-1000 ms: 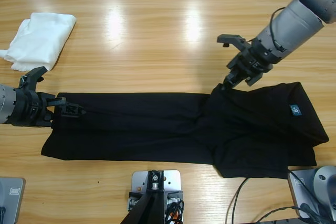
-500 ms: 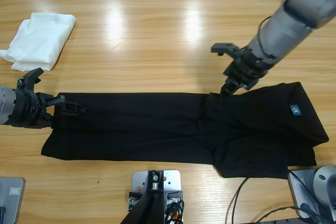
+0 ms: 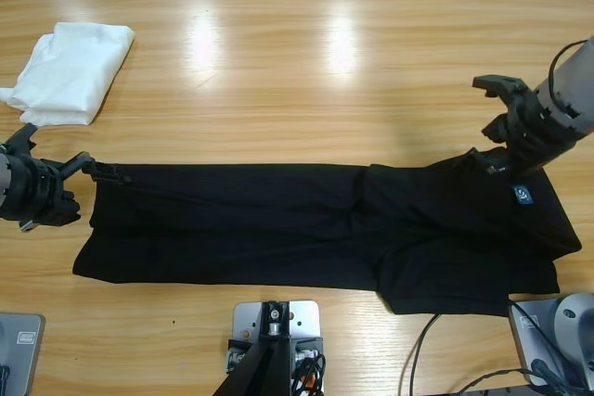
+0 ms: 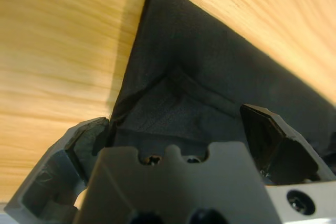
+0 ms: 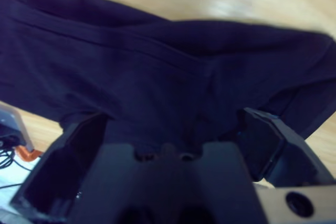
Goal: Fold clothes
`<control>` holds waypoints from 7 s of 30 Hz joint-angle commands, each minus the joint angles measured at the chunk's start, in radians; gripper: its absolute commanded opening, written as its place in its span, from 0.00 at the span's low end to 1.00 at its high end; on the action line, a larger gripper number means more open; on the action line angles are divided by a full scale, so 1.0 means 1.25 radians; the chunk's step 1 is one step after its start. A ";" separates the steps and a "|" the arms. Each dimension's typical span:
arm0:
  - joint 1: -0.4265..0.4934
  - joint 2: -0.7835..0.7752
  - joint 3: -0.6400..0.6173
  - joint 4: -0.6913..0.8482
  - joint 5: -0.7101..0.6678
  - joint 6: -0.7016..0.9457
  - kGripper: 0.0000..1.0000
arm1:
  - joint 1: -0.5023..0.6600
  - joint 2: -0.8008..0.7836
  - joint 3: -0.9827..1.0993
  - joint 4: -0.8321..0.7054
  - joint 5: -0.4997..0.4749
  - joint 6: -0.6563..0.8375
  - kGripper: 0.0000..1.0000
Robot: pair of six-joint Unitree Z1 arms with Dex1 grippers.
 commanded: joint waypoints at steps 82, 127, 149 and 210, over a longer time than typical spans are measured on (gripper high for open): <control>0.141 0.125 0.004 -0.037 -0.142 0.123 0.71 | 0.013 0.066 0.103 -0.084 0.014 0.027 1.00; 0.135 0.061 -0.047 0.002 0.029 0.187 0.00 | 0.042 0.125 0.125 -0.119 0.018 0.028 1.00; 0.200 0.116 0.029 0.019 -0.139 0.441 0.87 | 0.048 -0.036 0.133 -0.011 -0.083 0.152 1.00; 0.398 0.010 -0.184 0.281 -0.002 0.476 0.00 | 0.048 -0.077 0.165 -0.062 -0.128 0.175 1.00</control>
